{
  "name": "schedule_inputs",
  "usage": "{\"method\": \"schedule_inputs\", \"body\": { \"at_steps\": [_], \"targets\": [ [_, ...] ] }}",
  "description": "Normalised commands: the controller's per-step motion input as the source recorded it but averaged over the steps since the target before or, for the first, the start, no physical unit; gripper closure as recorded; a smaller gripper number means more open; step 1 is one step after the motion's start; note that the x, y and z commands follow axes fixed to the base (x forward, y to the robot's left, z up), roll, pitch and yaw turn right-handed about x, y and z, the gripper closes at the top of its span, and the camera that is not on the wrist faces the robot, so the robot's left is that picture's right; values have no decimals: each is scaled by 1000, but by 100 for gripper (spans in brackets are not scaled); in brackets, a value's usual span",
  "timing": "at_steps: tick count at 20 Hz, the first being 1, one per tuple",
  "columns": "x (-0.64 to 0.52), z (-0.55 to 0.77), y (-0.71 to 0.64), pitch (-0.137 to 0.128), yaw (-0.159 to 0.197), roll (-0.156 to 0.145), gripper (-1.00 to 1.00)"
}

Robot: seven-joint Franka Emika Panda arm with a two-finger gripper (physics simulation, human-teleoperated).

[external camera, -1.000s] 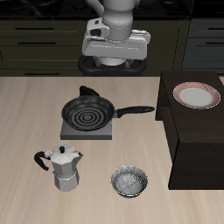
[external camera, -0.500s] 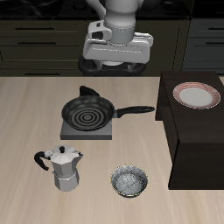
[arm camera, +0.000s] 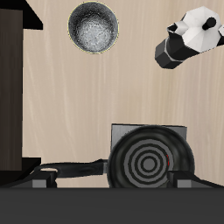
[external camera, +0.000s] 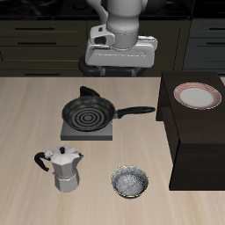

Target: Place the bowl on the plate

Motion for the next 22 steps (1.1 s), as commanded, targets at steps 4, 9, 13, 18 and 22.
{"method": "schedule_inputs", "body": {
  "at_steps": [4,9,13,18,22],
  "targets": [
    [240,37,7,1,-5,-13,-100],
    [289,110,30,-13,0,39,-100],
    [293,148,-65,-8,-41,1,-100],
    [294,86,-69,-34,4,-15,-100],
    [284,110,-65,-27,-1,-9,-100]
  ]
}}
